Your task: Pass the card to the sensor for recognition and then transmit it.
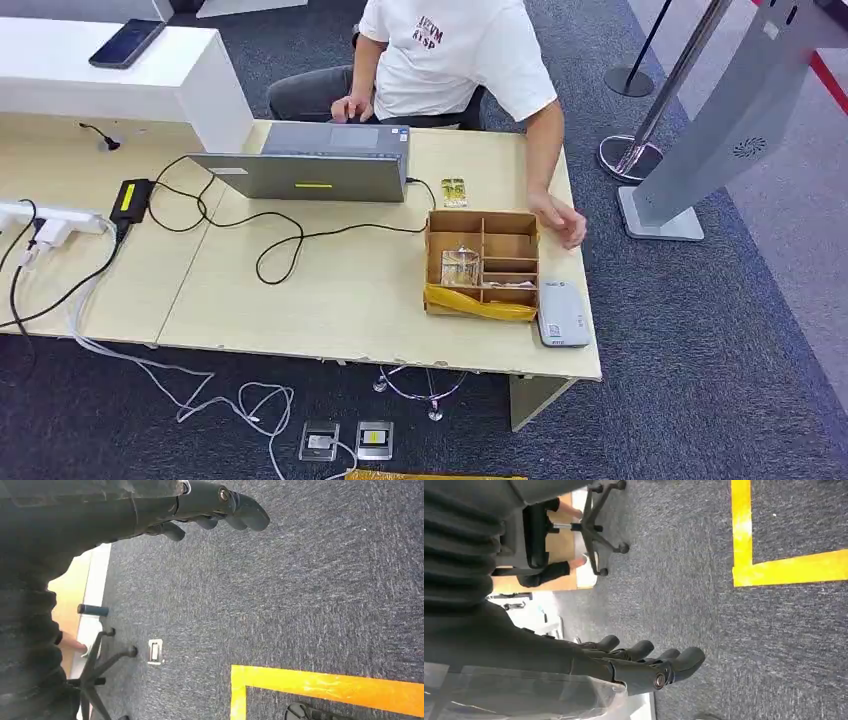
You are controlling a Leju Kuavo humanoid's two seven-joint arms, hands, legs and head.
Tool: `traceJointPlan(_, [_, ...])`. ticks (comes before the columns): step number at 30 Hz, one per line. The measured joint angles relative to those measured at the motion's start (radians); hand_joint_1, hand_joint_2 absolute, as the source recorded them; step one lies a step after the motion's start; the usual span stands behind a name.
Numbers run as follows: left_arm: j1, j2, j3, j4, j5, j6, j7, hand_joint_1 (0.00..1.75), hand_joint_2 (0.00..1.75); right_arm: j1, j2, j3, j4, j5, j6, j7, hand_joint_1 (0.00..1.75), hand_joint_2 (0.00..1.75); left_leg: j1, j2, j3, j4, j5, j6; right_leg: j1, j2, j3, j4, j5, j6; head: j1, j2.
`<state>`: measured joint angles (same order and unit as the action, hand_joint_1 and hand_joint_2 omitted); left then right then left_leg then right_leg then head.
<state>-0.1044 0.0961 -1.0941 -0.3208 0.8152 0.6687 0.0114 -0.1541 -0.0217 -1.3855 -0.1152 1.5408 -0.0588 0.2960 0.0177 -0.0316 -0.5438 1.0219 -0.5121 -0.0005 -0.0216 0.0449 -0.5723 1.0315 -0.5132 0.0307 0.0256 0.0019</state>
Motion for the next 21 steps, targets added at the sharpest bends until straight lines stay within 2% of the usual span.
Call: traceJointPlan(21, [0.000, -0.002, 0.000, 0.000, 0.013, 0.002, -0.003, 0.00, 1.75, -0.003, -0.004, 0.000, 0.000, 0.014, 0.002, -0.025, 0.00, 0.00, 0.000, 0.000, 0.000, 0.000, 0.000, 0.000, 0.000, 0.000, 0.000, 0.000, 0.000, 0.000, 0.000, 0.000])
